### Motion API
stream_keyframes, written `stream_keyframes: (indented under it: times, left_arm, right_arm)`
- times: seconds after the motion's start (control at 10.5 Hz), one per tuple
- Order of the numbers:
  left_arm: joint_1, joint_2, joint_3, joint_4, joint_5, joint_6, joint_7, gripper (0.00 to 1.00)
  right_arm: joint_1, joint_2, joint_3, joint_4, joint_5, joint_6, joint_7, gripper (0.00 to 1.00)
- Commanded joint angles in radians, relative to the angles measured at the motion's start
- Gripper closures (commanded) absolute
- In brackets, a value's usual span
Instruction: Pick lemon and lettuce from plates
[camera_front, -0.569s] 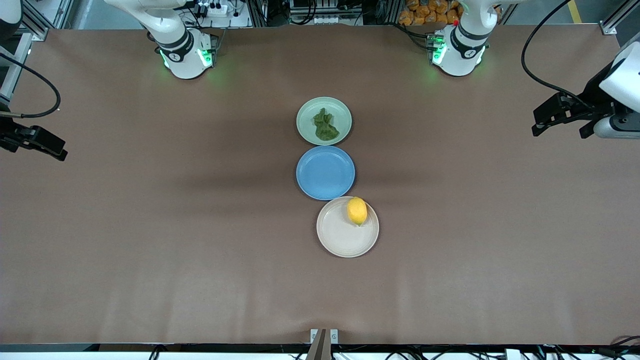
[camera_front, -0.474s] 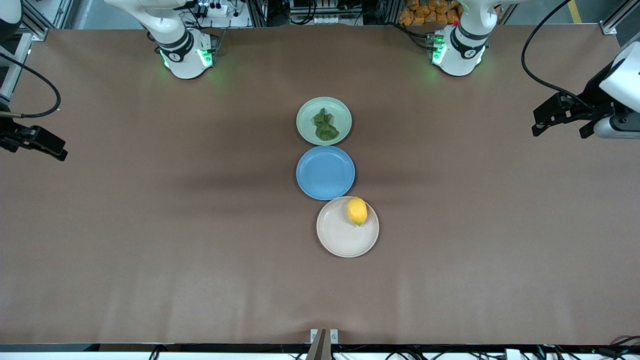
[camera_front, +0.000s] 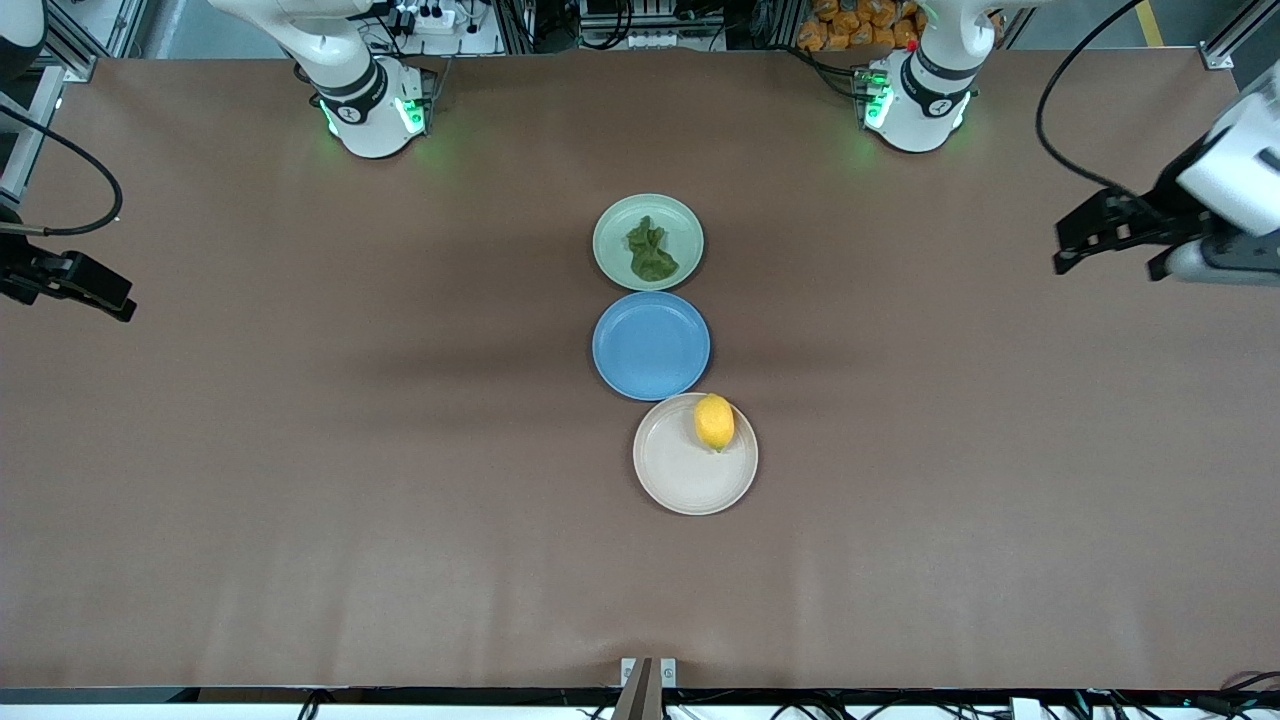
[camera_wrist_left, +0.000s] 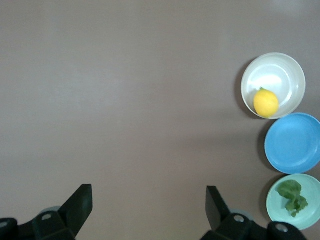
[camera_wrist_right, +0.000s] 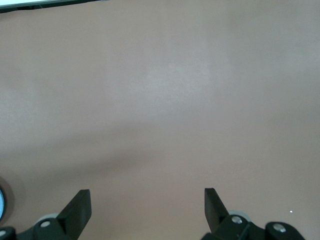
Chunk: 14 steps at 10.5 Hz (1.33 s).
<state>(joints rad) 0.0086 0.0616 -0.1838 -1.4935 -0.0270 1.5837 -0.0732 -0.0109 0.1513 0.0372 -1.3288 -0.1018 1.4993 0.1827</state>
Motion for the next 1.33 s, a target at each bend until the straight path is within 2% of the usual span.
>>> stream_keyframes:
  times: [0.0,0.28,0.57,0.76,0.85,1.04,1.23]
  left_arm:
    - [-0.053,0.105,-0.054,0.015,-0.016,0.083,-0.107,0.00]
    - [-0.177,0.271,-0.055,0.012,-0.007,0.292,-0.277,0.00]
    - [-0.277,0.421,-0.054,0.006,-0.004,0.455,-0.339,0.00]
    - [-0.337,0.522,-0.048,0.009,0.001,0.505,-0.460,0.00]
    - [-0.369,0.565,-0.045,0.007,0.040,0.557,-0.503,0.00]
    - [-0.412,0.644,-0.045,0.010,0.134,0.627,-0.636,0.00]
    - [-0.430,0.696,-0.042,0.013,0.151,0.692,-0.686,0.00]
  right_arm:
    - [-0.014,-0.006,0.041,-0.004,0.013,-0.013,-0.009,0.00]
    - [-0.012,0.004,0.122,-0.056,0.013,-0.019,0.004,0.00]
    - [-0.008,0.008,0.203,-0.143,0.019,0.047,0.021,0.00]
    - [0.003,0.016,0.263,-0.205,0.040,0.116,0.137,0.00]
    - [0.006,0.027,0.318,-0.239,0.040,0.166,0.218,0.00]
    - [0.038,0.060,0.380,-0.285,0.040,0.247,0.357,0.00]
    - [0.057,0.083,0.462,-0.390,0.037,0.379,0.470,0.00]
